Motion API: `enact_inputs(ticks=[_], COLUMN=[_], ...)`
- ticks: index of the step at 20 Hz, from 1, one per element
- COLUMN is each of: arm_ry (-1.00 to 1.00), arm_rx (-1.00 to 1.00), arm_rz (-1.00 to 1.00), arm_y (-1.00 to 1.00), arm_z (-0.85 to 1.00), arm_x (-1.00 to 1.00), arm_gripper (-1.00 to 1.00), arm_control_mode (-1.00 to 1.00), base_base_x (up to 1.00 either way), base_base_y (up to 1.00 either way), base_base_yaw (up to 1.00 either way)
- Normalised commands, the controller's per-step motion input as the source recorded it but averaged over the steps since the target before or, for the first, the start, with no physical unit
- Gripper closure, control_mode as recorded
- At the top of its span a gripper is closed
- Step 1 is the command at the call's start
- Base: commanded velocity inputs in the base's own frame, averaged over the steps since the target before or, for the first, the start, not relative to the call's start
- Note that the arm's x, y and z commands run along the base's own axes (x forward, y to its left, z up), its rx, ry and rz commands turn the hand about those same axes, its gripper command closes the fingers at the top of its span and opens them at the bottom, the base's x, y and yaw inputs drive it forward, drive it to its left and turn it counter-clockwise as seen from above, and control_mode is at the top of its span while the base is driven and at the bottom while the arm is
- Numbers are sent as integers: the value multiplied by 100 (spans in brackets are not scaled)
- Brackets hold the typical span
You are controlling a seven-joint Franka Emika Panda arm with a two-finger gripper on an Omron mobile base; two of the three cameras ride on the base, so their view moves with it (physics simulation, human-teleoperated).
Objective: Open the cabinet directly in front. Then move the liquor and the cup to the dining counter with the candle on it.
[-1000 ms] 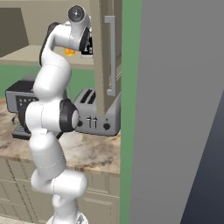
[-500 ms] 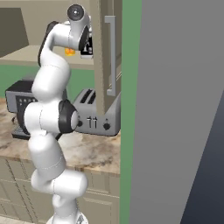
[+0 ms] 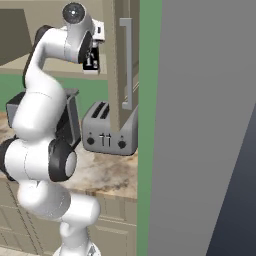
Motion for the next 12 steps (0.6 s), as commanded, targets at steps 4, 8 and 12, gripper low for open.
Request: enact_inputs(ticks=[4,8,12], arm_ry=[-8,-6,-12], arm_rx=[0,0,0], arm_rz=[0,0,0], arm_y=[0,4,29], arm_z=[-43,-41,-32], arm_x=[-100,-100,-100], arm_gripper=[100,100,100], arm_control_mode=[-100,-100,-100], base_base_x=[0,0,0], base_base_y=[0,0,0], base_base_yaw=[0,0,0])
